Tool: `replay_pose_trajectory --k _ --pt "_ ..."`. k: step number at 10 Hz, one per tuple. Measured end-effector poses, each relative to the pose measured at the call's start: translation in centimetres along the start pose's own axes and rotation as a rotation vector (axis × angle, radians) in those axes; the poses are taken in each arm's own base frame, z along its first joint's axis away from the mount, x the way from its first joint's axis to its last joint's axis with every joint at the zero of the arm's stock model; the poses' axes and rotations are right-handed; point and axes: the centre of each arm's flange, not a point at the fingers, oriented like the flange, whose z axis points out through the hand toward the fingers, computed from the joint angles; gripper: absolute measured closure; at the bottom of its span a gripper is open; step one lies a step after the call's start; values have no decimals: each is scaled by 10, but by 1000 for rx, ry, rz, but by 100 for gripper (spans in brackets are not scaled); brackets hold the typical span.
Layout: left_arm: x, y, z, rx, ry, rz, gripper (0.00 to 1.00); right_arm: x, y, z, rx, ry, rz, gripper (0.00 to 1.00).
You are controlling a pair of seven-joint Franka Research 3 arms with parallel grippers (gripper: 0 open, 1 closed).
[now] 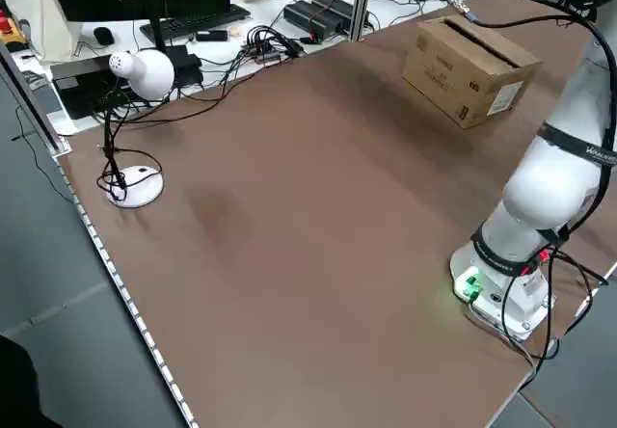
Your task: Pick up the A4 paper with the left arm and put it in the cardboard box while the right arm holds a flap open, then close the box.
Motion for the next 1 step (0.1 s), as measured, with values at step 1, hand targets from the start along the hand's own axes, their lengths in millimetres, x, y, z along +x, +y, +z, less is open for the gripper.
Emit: replay_pose_trajectory --k 1 --pt "0 0 0 0 0 -1 0 0 1 1 -1 -1 1 0"
